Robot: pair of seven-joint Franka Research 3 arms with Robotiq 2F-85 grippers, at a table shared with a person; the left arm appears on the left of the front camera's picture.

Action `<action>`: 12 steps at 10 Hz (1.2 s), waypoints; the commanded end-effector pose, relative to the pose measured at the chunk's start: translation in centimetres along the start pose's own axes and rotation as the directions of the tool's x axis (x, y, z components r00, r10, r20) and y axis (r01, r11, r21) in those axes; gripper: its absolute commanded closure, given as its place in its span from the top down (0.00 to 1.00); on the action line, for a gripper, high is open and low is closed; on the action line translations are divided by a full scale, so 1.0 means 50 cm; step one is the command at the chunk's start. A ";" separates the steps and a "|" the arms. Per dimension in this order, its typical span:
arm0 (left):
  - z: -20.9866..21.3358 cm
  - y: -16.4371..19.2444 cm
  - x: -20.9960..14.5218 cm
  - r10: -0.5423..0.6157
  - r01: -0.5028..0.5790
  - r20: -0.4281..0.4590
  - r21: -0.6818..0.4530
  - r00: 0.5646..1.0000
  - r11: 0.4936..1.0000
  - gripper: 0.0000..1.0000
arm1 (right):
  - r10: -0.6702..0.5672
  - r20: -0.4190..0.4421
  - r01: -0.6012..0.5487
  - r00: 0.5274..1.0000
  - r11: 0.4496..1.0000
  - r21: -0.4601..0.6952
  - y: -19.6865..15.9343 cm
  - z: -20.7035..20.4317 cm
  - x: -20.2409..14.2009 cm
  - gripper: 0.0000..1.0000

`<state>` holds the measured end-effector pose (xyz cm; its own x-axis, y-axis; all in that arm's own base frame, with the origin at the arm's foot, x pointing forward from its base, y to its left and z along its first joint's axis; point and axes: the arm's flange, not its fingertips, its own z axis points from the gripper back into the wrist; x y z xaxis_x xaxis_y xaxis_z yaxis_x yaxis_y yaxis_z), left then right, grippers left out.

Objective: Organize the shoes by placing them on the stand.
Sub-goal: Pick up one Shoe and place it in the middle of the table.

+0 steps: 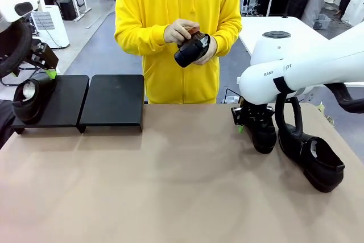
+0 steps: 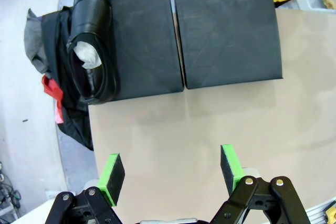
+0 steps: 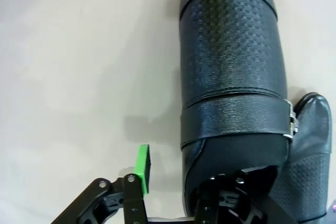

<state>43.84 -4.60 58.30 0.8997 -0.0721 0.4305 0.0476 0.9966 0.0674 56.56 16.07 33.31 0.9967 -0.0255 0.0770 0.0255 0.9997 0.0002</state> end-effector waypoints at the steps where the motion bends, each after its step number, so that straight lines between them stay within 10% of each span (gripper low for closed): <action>1: 0.001 0.003 -0.004 0.009 -0.009 0.006 -0.007 1.000 1.000 0.95 | -0.043 0.004 0.043 0.999 0.996 -0.077 0.004 0.011 0.002 0.00; 7: 0.001 0.003 -0.004 0.009 -0.009 0.006 -0.007 1.000 1.000 0.95 | -0.186 -0.014 0.183 0.983 0.977 -0.107 0.010 0.065 -0.033 0.00; 12: 0.001 0.003 -0.004 0.009 -0.009 0.006 -0.007 1.000 1.000 0.95 | -0.048 0.192 0.060 0.980 0.996 -0.062 0.157 0.234 -0.281 0.00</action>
<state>43.84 -4.60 58.28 0.8998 -0.0721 0.4303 0.0476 0.9966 0.0674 44.37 24.31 43.83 0.9715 -0.0899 0.2192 0.1004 0.9943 -0.0372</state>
